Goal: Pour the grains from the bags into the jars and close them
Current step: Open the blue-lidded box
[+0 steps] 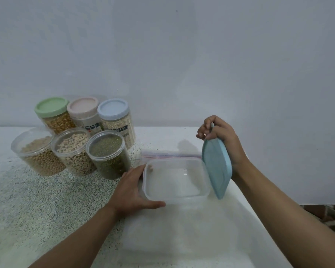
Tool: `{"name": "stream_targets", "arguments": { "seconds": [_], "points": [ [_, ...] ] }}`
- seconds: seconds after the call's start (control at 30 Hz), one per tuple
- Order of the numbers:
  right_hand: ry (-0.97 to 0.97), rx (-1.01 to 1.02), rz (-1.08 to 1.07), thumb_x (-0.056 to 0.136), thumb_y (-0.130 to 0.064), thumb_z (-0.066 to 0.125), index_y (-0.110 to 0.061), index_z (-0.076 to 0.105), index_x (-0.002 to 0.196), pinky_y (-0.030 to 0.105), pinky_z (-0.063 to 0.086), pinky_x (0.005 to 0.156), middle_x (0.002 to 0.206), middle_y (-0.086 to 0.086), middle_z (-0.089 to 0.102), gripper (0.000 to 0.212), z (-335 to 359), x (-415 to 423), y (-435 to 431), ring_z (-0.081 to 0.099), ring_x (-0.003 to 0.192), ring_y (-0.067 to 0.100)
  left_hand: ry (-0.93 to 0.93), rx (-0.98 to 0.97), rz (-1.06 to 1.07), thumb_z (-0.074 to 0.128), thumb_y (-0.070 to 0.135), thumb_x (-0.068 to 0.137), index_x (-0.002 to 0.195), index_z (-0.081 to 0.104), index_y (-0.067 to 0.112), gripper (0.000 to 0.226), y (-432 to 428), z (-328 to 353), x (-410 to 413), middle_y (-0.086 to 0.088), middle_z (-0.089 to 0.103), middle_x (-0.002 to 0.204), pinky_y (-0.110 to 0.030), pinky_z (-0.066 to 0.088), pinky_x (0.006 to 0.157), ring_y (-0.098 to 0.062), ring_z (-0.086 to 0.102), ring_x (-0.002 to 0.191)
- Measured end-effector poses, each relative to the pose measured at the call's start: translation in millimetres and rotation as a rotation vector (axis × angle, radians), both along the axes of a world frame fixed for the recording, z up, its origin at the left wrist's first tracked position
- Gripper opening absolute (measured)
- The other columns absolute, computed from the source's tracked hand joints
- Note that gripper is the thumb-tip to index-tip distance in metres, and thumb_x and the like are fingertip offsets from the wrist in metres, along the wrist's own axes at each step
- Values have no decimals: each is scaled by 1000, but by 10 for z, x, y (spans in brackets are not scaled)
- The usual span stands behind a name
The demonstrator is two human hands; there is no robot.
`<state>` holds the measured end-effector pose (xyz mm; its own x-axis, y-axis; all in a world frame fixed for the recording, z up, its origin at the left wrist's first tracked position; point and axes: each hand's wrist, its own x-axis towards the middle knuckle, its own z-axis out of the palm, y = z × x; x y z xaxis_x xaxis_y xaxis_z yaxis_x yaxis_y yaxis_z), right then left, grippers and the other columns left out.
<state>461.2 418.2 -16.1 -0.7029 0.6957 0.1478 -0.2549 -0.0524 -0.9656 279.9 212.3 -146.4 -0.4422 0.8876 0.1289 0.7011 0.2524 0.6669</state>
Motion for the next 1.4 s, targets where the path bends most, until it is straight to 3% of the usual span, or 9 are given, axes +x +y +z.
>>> {"name": "stream_targets", "arguments": {
  "seconds": [0.13,0.2,0.3,0.43,0.57,0.77,0.97,1.13,1.4],
  "points": [
    [-47,-159,-94,69,-11,59,-7,60,73,41,42,91,81,12,55,6,-286,230,13,53,84,26,-18,4,-11,81,86,42,144,45,39,119,-12,9,9,40,41,134,-32,36,107,15,42,120],
    [-203,-105,-112,75,-28,62,-10,69,78,41,44,92,91,10,65,20,-339,363,-33,59,93,27,-49,12,-16,82,85,41,146,42,41,121,-14,4,4,40,41,135,-32,35,109,18,38,123],
    [-483,9,-91,88,-51,58,-18,75,103,32,48,83,114,-2,67,40,-257,455,-88,62,107,20,-105,-11,-34,81,84,50,156,29,43,125,-20,-40,-55,21,41,152,-40,31,117,-6,38,142],
    [-709,80,-68,98,-54,47,-31,64,122,37,54,83,123,-5,60,38,-63,531,-133,62,107,19,-320,30,-14,53,89,73,144,42,51,82,-37,114,-5,23,44,148,-34,32,113,0,44,135],
    [-775,77,-40,97,-49,45,-23,65,112,32,51,69,117,14,66,36,62,545,-217,65,90,24,-111,-104,130,57,63,89,119,62,41,38,25,263,77,14,59,109,-35,33,101,-11,48,114],
    [-798,150,-66,96,-41,45,-14,52,87,28,40,60,86,10,50,29,125,528,-251,47,69,24,-152,-89,208,56,14,95,109,69,24,22,18,450,176,4,73,101,-46,53,91,-24,69,80],
    [-754,302,-109,99,-37,37,-16,39,83,35,22,62,82,4,37,26,241,522,-196,29,73,21,-205,-1,232,52,12,100,113,71,26,27,-185,622,193,10,75,96,-43,58,78,-13,71,83],
    [-617,95,-128,90,-26,48,-17,45,81,37,30,67,81,9,43,13,161,473,-198,38,72,23,-352,84,260,51,6,101,112,71,28,32,-557,950,97,6,77,94,-25,50,68,-7,70,80],
    [-314,-379,53,92,4,49,-5,65,97,35,48,70,91,16,69,20,-467,-120,-775,65,81,27,-342,90,363,53,7,99,109,73,34,35,-1053,1052,-174,12,74,97,-38,52,78,-15,69,91]
  ]
}}
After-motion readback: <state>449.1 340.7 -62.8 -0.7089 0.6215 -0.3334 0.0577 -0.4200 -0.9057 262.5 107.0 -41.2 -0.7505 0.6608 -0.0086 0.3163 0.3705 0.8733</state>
